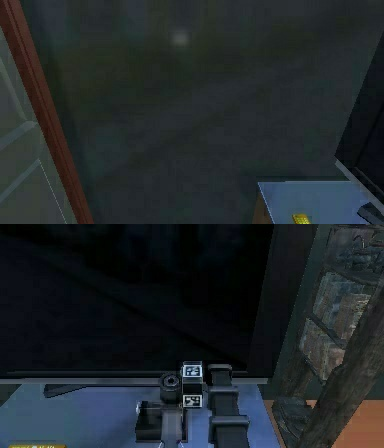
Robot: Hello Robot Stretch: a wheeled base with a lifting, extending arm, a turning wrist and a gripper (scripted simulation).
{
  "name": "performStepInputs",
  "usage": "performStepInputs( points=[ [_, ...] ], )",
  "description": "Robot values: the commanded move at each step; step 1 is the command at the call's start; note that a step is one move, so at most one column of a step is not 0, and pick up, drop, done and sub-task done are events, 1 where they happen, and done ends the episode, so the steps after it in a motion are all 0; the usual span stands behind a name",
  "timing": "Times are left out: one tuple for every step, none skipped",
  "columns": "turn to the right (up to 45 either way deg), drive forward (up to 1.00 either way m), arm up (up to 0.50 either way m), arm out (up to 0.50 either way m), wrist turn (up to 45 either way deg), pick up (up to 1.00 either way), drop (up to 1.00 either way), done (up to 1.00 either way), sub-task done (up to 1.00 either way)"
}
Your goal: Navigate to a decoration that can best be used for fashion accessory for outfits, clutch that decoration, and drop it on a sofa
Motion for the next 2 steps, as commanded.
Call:
performStepInputs(
  points=[
    [0.0,0.0,0.0,0.0,45.0,0.0,0.0,0.0,0.0],
    [0.0,0.0,0.0,0.0,45.0,0.0,0.0,0.0,0.0]
  ],
)
